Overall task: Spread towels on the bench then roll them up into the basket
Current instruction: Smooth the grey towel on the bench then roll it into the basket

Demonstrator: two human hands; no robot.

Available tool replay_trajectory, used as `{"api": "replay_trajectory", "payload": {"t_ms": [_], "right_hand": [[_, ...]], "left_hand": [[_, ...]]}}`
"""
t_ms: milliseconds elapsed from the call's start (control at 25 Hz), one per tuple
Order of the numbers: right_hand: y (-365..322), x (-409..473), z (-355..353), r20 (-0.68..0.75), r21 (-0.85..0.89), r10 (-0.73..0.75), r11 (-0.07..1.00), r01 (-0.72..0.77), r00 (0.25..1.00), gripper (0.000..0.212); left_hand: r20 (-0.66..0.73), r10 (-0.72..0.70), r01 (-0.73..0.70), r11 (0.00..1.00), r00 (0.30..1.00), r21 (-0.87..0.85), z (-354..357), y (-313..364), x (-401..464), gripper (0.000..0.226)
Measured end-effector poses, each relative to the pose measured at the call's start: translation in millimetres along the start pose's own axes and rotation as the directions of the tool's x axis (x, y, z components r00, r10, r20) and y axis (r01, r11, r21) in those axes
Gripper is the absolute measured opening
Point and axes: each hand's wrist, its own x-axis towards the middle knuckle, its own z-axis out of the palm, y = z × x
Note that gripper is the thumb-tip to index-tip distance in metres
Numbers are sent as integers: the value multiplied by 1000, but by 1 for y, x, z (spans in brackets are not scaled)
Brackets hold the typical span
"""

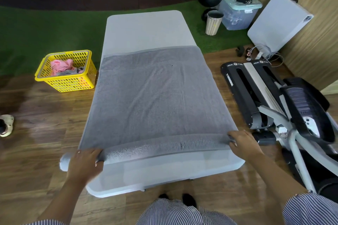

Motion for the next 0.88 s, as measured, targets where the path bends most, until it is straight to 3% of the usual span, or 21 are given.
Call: {"api": "replay_trajectory", "payload": {"t_ms": [80,240,400,480,560,640,760,880], "right_hand": [[2,4,-1,8,-6,10,1000,-10,1000,31],[-6,9,7,-133,70,-40,996,50,990,43],[-18,4,1,-8,40,-37,998,38,999,53],[-21,1,-3,-7,1,-14,1000,14,1000,51],[-19,3,-5,-11,7,0,1000,0,1000,39],[-13,7,-5,8,25,-6,1000,5,1000,30],[-12,11,-4,0,44,-35,998,35,999,36],[-19,13,-3,-104,149,-36,987,51,994,43]], "left_hand": [[-12,18,-18,1000,1000,3,-3,-4,3,41],[-114,-12,8,999,993,-33,1,4,4,42],[-99,-33,24,996,995,-88,11,13,5,54],[-79,-70,61,992,994,-107,6,19,5,52],[-106,-65,58,996,992,-69,0,19,4,33],[-50,-43,42,999,998,-30,-4,15,4,41],[1,-50,50,999,999,-19,-7,11,8,38],[-58,19,-21,999,998,-40,1,12,10,41]]}}
